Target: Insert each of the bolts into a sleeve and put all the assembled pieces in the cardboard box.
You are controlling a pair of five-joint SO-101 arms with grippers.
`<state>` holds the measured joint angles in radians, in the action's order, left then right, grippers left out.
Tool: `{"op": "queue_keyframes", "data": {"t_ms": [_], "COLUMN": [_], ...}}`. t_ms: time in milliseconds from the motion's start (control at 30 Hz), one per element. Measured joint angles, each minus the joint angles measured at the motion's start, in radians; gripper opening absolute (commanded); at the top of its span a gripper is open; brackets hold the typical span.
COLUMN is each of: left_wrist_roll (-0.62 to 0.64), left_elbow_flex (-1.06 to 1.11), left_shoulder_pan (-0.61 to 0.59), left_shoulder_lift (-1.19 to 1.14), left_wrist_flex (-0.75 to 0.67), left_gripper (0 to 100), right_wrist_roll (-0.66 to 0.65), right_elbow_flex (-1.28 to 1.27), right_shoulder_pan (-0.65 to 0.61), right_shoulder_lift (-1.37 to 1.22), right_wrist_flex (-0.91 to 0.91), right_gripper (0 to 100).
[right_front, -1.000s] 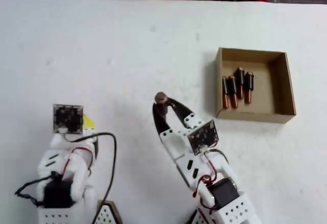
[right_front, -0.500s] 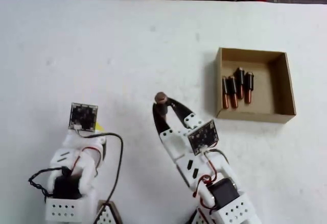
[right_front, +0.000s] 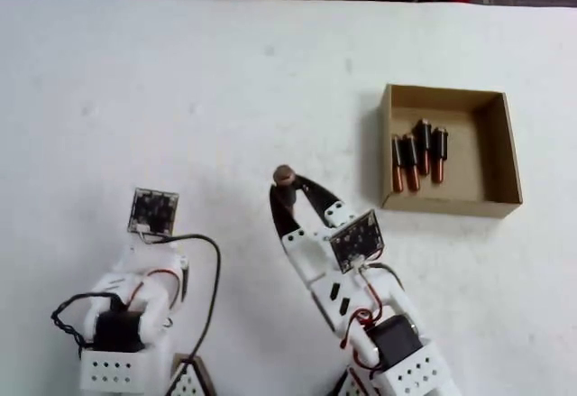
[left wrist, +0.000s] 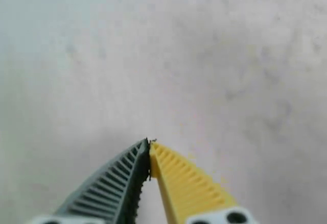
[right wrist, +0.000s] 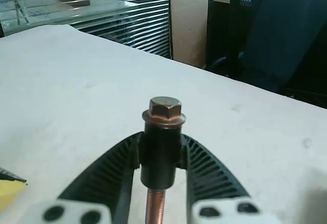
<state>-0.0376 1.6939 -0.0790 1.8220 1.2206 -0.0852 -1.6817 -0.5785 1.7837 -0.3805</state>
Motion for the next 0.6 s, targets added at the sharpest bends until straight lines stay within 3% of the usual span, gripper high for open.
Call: {"op": "queue_keyframes", "data": {"t_ms": [133,400,600], "left_wrist_roll": [0.0,0.0,0.0], "left_elbow_flex": [0.0,0.0,0.0], "left_shoulder_pan": [0.0,0.0,0.017], "left_shoulder_lift": [0.0,0.0,0.0], "left_wrist_flex": [0.06,0.061,0.061], "left_gripper": [2,2,2], "right_wrist_roll": [0.0,0.0,0.0], "right_elbow_flex": [0.0,0.018,0.163], "right_shoulder_pan": [0.021,0.193,0.35], "right_shoulder_lift": [0.0,0.0,0.0], "right_wrist_flex": [-0.018,-0.051,-0.31], "right_gripper": [1.7,1.6,1.6]}}
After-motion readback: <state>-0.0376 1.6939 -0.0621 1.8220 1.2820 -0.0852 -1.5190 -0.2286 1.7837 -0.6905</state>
